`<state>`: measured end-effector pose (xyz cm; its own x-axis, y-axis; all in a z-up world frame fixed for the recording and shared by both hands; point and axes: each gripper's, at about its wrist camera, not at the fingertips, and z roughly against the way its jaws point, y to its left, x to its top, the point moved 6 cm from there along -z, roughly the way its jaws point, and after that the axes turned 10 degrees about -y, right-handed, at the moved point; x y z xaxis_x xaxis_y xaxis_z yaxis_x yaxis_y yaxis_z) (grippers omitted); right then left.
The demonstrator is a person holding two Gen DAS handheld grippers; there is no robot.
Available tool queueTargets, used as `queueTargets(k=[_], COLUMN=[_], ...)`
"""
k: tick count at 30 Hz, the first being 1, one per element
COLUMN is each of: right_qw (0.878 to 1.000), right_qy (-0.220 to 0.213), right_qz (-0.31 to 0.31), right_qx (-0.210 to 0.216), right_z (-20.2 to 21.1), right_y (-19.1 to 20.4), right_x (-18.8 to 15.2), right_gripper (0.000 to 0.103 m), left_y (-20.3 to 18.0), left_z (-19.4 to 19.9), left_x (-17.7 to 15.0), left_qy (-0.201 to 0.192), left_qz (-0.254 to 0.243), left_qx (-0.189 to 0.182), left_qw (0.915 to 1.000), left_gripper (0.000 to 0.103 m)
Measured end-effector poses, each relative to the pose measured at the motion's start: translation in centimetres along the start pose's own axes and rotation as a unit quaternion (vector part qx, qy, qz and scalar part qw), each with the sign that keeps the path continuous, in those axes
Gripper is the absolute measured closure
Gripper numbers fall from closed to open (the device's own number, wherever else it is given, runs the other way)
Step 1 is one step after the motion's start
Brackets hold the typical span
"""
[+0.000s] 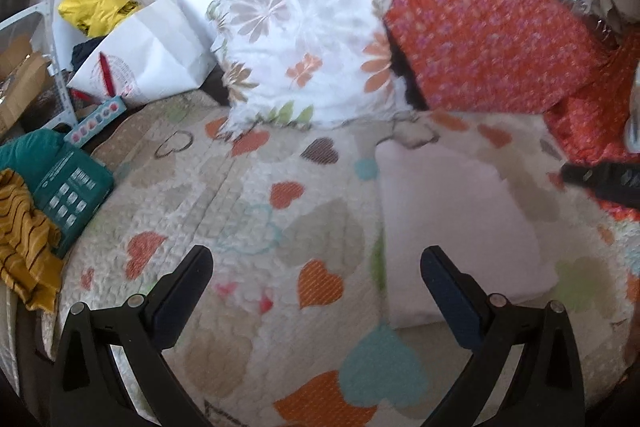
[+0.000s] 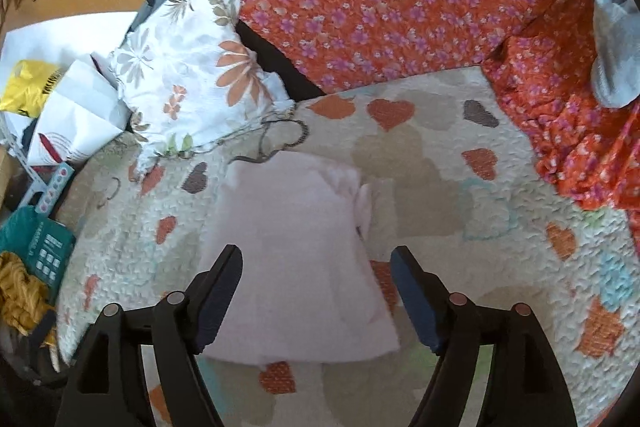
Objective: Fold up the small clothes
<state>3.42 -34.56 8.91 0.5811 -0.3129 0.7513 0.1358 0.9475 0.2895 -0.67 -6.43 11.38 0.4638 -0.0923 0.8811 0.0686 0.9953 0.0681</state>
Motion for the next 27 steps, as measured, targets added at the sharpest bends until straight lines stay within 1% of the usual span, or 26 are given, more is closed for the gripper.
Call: queueTargets(k=[3,5,8,10,11,13,14,17,20,22,27], right_qw=[1.0,1.0,0.999,0.997,0.997,0.996,0.996,0.995,0.994,0.994,0.992], right_qy=[0.014,0.018,0.043,0.054,0.054,0.055,0.059,0.068,0.074,0.074,0.069], right_qz=[-0.006,-0.008,0.007,0.025,0.032,0.038,0.037,0.031,0.035,0.049,0.084], right_qx=[-0.009,-0.016,-0.033,-0.04,-0.043,-0.052,-0.054,-0.066,-0.068,-0.067,-0.061], right_z=[-1.3,-2.5,-4.7,-5.9,-6.2,-7.0,-7.3,-8.5,-9.4,-9.7,-9.7], right_y=[-1.0,-1.7,-2.4,-2.5,-2.5,-2.7,-2.8,-3.4,-3.2,-2.8,-1.2], right_x=[-0.4,-1.0,-2.1,-2.3,-2.4,-2.7,-2.8,-3.3,-3.6,-3.8,-4.3], right_gripper=[0.021,0.021,0.021,0.021,0.021,0.021,0.021,0.021,0.021,0.021,0.021], left_y=[-1.3,-1.8,-1.8,-1.4,-1.4,-1.6,-1.7,-1.5,-1.4,-1.1,-0.8], left_z=[-2.0,-3.7,-5.4,-7.0,-7.7,-9.4,-9.8,-10.5,-10.8,-10.8,-10.7], left_x=[0.3,-0.1,-1.5,-3.1,-3.8,-5.6,-6.1,-7.4,-8.0,-8.3,-8.6], left_qy=[0.018,0.035,0.051,0.067,0.081,0.121,0.132,0.149,0.162,0.171,0.177], left_qz=[-0.002,-0.009,-0.004,0.005,0.007,0.002,0.0,-0.015,-0.014,-0.008,-0.002], left_qx=[-0.018,-0.02,-0.024,-0.017,-0.018,-0.028,-0.031,-0.028,-0.037,-0.042,-0.044], left_qw=[0.9997,0.9992,0.9984,0.9976,0.9966,0.9922,0.9908,0.9883,0.986,0.9844,0.9832], left_gripper=[0.0,0.0,0.0,0.0,0.0,0.0,0.0,0.0,0.0,0.0,0.0])
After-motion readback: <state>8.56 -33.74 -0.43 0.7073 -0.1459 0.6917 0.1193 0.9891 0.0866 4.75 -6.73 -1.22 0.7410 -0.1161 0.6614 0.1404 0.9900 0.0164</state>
